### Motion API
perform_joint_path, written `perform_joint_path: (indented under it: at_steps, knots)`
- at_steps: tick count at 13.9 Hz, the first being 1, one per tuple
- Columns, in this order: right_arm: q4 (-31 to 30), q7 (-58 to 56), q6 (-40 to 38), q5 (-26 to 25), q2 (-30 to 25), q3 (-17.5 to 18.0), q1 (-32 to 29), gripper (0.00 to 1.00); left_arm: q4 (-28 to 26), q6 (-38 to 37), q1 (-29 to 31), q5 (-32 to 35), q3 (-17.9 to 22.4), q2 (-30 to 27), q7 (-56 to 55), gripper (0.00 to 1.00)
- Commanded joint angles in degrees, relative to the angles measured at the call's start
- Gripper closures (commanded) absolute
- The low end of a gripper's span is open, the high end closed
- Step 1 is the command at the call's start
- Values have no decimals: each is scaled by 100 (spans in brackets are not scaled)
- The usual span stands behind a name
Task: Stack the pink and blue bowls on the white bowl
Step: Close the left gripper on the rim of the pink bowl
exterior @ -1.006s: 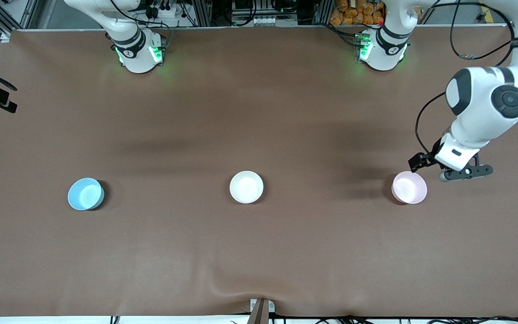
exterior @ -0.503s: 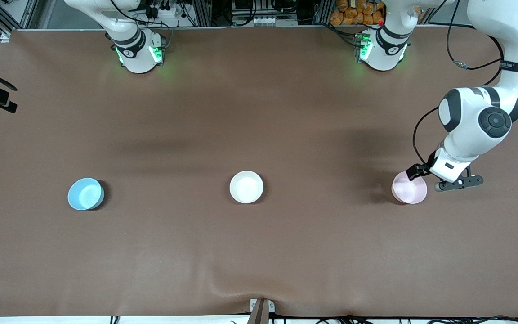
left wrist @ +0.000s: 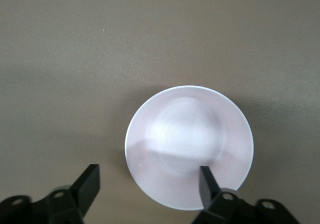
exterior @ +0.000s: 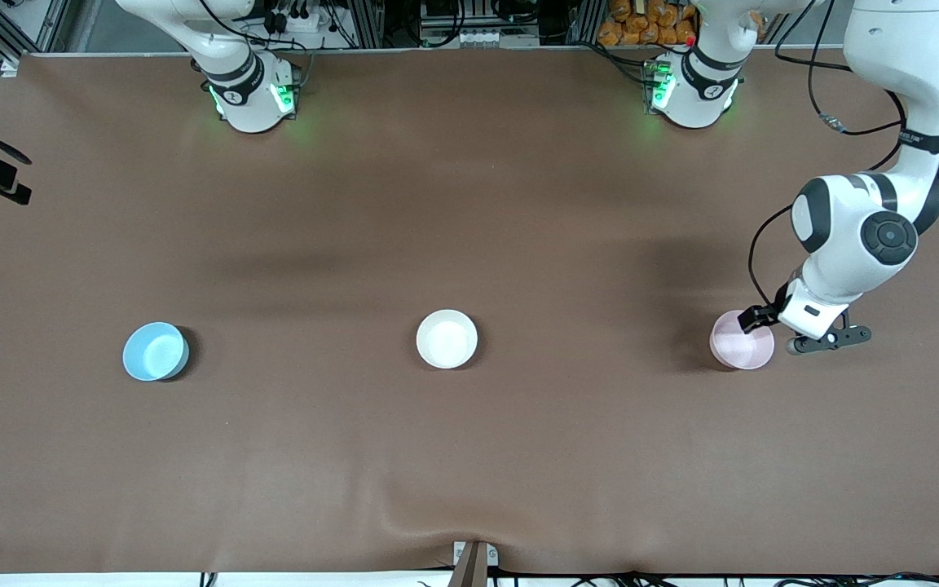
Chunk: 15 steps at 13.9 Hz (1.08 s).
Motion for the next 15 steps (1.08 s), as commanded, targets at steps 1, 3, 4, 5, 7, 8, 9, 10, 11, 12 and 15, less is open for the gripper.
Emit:
perform_joint_path:
  at_steps: [1,3,4,5,7,8,9,10,11,12,15]
  knots:
    - [36,33,-41,81,11,19,-47,0,136,153,121,32,-56,190,58,18]
    - [36,33,-41,81,11,19,-47,0,153,215,139,32,-56,278,58,21]
    - [36,33,-41,81,11,19,-47,0,171,215,157,32,-56,314,58,21]
    - [36,33,-41,90,11,19,-47,0,180,215,157,32,-56,331,58,23]
    - [36,24,-41,90,19,19,-47,0,206,224,165,32,-56,401,58,28]
    - [36,33,-41,90,19,19,-47,0,206,241,183,32,-56,419,58,30]
    - [36,33,-41,81,19,19,-47,0,215,259,200,32,-56,463,58,32]
    - [36,24,-41,90,19,19,-47,0,250,259,201,32,-56,498,58,37]
    - [36,24,-41,90,19,19,-47,0,259,259,201,32,-56,525,58,40]
    - [36,24,-41,81,19,19,-47,0,276,259,201,23,-56,577,58,44]
    - [36,24,-41,81,19,19,-47,0,329,259,201,23,-56,648,58,68]
